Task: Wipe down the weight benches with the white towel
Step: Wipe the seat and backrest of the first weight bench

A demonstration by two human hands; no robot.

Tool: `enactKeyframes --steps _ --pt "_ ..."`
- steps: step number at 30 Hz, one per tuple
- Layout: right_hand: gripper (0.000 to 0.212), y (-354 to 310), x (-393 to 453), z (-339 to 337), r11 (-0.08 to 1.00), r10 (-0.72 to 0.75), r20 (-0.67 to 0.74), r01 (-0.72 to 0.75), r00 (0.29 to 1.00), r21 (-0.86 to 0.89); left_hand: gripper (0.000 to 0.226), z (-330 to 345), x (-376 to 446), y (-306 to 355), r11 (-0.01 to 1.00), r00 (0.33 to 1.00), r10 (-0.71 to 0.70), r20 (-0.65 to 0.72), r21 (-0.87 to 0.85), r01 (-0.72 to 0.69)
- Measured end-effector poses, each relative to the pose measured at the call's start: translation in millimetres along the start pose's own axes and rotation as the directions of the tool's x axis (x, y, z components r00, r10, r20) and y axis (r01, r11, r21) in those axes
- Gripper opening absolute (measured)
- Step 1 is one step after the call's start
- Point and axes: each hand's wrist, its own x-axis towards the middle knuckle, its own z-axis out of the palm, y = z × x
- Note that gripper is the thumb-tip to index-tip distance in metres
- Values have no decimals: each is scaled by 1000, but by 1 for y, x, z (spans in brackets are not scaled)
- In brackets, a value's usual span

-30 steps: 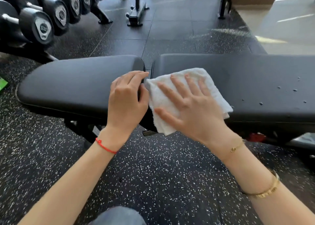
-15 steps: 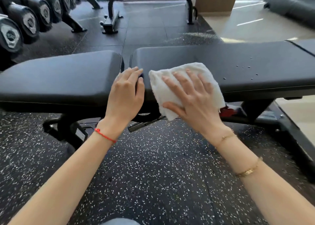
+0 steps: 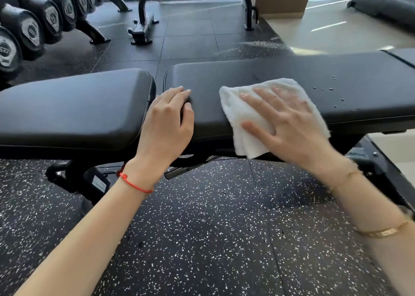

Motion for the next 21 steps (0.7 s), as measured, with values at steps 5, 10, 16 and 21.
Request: enactKeyframes --steps 5,10,16,21 --pt "67 39 89 -1 999 41 281 -44 959 3 39 6 30 6 1000 1000 -15 15 -14 15" --pt "60 18 118 6 998 19 335 -37 942 46 42 16 57 15 998 993 -47 111 44 42" --pt "57 41 87 -2 994 -4 320 -32 947 108 44 20 49 20 991 988 -73 134 124 57" --pt "57 48 139 4 971 184 374 -227 909 73 45 22 51 23 987 988 -87 126 148 68"
